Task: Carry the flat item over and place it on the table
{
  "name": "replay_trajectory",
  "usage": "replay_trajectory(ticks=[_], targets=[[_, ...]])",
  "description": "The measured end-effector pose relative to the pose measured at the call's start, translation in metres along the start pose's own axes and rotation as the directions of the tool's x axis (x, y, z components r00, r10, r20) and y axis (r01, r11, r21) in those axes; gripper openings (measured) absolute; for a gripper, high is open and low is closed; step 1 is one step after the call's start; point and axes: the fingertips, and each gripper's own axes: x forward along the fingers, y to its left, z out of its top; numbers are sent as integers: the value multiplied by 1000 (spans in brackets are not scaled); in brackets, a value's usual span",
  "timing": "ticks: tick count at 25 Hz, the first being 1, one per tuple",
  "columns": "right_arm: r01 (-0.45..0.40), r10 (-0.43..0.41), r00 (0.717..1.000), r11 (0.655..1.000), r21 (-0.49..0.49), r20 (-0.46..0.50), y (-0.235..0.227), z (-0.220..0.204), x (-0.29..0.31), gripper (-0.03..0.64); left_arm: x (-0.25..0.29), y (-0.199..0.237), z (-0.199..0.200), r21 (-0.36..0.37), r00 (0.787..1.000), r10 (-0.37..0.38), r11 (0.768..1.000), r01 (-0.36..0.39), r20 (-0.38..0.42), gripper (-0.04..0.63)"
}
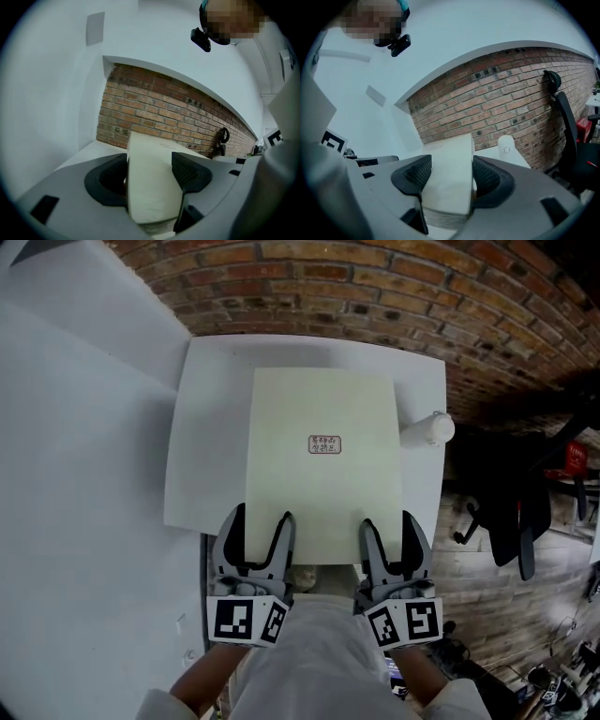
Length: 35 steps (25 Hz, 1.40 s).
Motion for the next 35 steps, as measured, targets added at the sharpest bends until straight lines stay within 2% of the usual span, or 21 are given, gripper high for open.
replay_trajectory(ticks=[11,19,29,32,35], targets=[[38,-36,995,999,28,-89,-40,-67,41,298,49,22,-71,-17,995,14,1000,-16,-95,308],[47,-43,990,998,29,-131,-57,-97,65,298,74,36,-103,-34,992,24,999,-28,-124,308],[61,-56,980,998,20,-191,-70,-139,70,298,82,47,-149,-52,983,15,998,-25,-182,307],[62,-60,972,998,0,-227,-73,-150,71,298,83,50,-164,-57,976,14,998,-27,-218,307],[79,-78,955,997,-8,-287,-81,-167,73,298,85,51,-183,-58,959,21,998,-39,-282,307]])
